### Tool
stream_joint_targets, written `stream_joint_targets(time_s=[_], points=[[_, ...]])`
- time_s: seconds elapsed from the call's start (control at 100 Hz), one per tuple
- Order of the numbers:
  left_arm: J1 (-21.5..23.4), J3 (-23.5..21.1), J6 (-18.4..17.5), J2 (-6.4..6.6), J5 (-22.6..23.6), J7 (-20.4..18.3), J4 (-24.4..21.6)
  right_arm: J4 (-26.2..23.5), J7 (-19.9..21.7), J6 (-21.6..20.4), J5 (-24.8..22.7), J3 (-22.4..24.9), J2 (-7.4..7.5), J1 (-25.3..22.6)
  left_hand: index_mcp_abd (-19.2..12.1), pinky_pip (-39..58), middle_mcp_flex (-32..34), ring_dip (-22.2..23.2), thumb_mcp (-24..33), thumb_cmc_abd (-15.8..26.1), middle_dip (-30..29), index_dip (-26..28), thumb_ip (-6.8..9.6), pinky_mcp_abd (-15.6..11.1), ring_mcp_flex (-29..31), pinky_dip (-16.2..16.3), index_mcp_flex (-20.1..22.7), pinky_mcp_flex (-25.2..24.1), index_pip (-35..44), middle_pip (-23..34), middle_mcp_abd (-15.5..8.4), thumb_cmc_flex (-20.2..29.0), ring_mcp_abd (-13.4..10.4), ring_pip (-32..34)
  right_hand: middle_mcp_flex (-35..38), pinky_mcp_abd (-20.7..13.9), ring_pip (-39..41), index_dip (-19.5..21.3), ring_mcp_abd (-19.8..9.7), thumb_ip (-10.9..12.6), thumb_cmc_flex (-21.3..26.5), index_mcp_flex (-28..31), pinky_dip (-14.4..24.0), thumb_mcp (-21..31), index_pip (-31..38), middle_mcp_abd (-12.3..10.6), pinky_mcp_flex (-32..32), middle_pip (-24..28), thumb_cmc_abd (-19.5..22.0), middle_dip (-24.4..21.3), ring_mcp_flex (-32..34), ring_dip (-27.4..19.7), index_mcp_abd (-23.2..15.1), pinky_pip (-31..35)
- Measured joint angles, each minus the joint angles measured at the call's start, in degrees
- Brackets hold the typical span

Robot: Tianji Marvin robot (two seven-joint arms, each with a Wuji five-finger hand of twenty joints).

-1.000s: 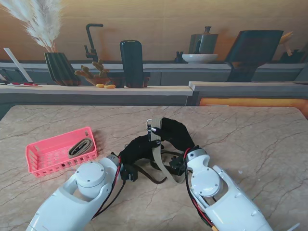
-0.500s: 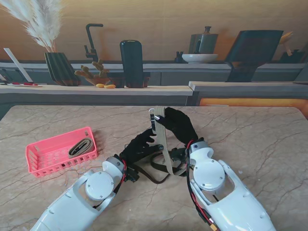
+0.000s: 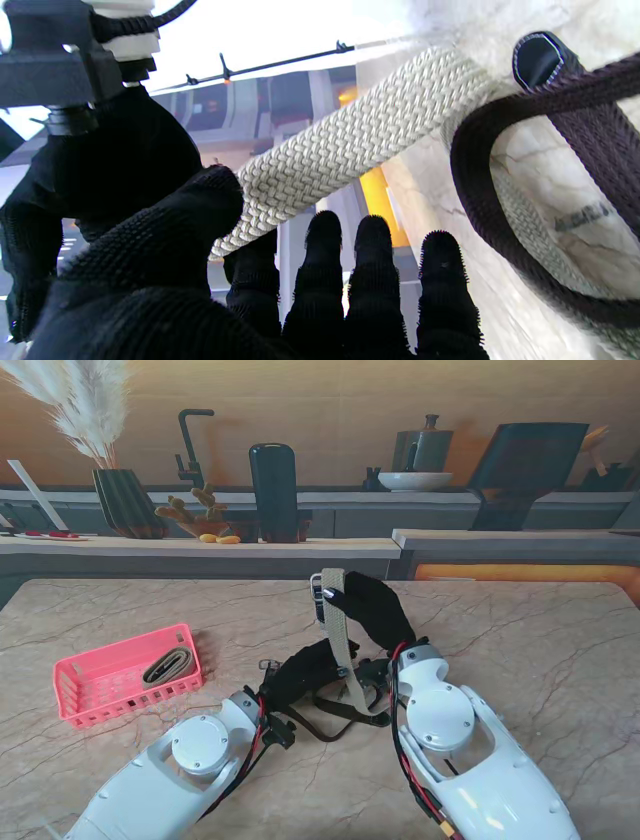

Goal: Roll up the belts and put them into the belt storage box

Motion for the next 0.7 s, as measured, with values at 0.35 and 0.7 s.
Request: stream_joint_targets(time_s=[0.35, 0.7], points=[[2.2, 0.1, -0.3, -0.24, -1.9, 3.3, -2.2, -1.0, 0.2, 0.0, -0.2, 0.3, 0.09, 0.7, -2.9, 12.0, 20.1, 2.1, -6.3, -5.0, 8.1, 4.9, -2.69, 1.6, 14.6, 1.0, 11.6, 4.6, 17.5, 6.6, -2.1, 8.3, 0.0, 11.2, 0.0, 0.0, 0.1, 0.0, 0.0, 0.0, 0.0, 0.0, -0.5, 0.0, 0.0, 0.0, 0.0, 0.1, 0.0, 0.0, 0.0, 0.0, 0.0, 0.1], [2.4, 0.7, -0.2, -1.79, 14.9, 16.8, -2.1, -3.4, -0.1, 3.9, 4.0, 0.9, -0.11, -0.5, -1.5, 25.1, 30.3, 6.8, -6.4, -5.6, 12.7, -0.2, -3.33, 2.1, 22.8, 1.7, 16.5, 9.7, 26.6, 14.8, -0.6, 10.7, 3.8, 27.7, -1.4, -0.7, 3.6, 0.0, 0.3, 0.2, 0.0, 0.0, -0.5, 0.7, 0.0, 0.3, 0.0, 2.6, 0.0, 0.9, -0.1, 1.5, 0.1, 2.0]])
